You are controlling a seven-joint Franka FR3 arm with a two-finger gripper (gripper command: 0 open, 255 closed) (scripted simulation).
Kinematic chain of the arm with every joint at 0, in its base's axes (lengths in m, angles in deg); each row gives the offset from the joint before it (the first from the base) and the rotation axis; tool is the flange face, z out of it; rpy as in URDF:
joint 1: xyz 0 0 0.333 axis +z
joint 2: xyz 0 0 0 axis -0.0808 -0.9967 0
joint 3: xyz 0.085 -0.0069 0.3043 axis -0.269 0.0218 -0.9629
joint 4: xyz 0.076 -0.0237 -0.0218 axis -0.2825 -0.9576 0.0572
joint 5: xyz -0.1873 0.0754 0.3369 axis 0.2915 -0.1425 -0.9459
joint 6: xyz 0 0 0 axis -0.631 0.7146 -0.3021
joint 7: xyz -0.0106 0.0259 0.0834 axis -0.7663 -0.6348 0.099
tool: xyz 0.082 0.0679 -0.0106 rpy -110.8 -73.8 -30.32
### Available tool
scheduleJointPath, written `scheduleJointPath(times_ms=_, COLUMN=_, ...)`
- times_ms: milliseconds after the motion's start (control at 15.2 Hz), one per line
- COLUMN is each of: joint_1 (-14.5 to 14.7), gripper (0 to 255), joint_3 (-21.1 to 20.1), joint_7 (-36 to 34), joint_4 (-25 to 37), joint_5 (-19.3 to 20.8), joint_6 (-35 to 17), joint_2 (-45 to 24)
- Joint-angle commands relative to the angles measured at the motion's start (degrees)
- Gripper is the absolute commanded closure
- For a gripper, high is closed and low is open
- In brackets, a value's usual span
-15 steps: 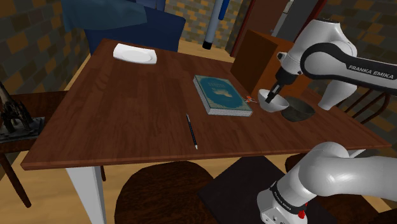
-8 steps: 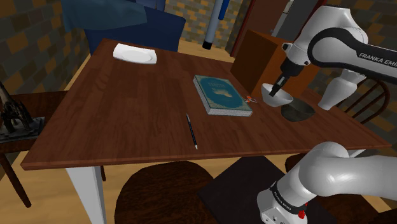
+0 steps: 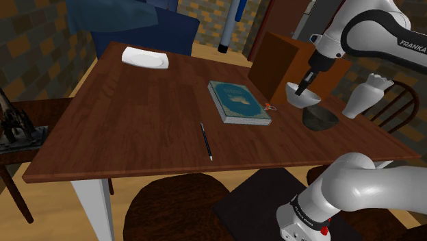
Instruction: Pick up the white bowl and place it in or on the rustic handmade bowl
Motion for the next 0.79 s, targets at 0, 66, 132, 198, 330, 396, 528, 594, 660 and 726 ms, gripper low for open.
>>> scheduleJointPath(times_ms=0, joint_1=0.05, gripper=255, joint_3=-0.19, joint_7=0.26, joint_4=1.94, joint_5=-0.19, joint_6=1.46, joint_2=-0.47)
scheduleJointPath(times_ms=66, joint_1=0.08, gripper=255, joint_3=-0.26, joint_7=0.38, joint_4=2.88, joint_5=-0.28, joint_6=2.12, joint_2=-0.74)
scheduleJointPath(times_ms=132, joint_1=0.10, gripper=255, joint_3=-0.34, joint_7=0.51, joint_4=3.82, joint_5=-0.36, joint_6=2.77, joint_2=-1.01)
scheduleJointPath(times_ms=198, joint_1=0.12, gripper=255, joint_3=-0.41, joint_7=0.63, joint_4=4.77, joint_5=-0.43, joint_6=3.42, joint_2=-1.30)
scheduleJointPath(times_ms=330, joint_1=0.16, gripper=255, joint_3=-0.55, joint_7=0.89, joint_4=6.69, joint_5=-0.58, joint_6=4.72, joint_2=-1.90)
scheduleJointPath(times_ms=396, joint_1=0.17, gripper=255, joint_3=-0.62, joint_7=1.01, joint_4=7.67, joint_5=-0.65, joint_6=5.37, joint_2=-2.22)
scheduleJointPath(times_ms=528, joint_1=0.20, gripper=255, joint_3=-0.72, joint_7=1.20, joint_4=9.08, joint_5=-0.75, joint_6=6.31, joint_2=-2.69)
scheduleJointPath(times_ms=594, joint_1=-0.15, gripper=255, joint_3=0.29, joint_7=2.50, joint_4=9.34, joint_5=-0.08, joint_6=6.90, joint_2=-2.06)
scheduleJointPath(times_ms=660, joint_1=-0.49, gripper=255, joint_3=1.32, joint_7=3.82, joint_4=9.65, joint_5=0.61, joint_6=7.48, joint_2=-1.48)
scheduleJointPath(times_ms=726, joint_1=-0.83, gripper=255, joint_3=2.34, joint_7=5.14, joint_4=10.03, joint_5=1.30, joint_6=8.05, joint_2=-0.97)
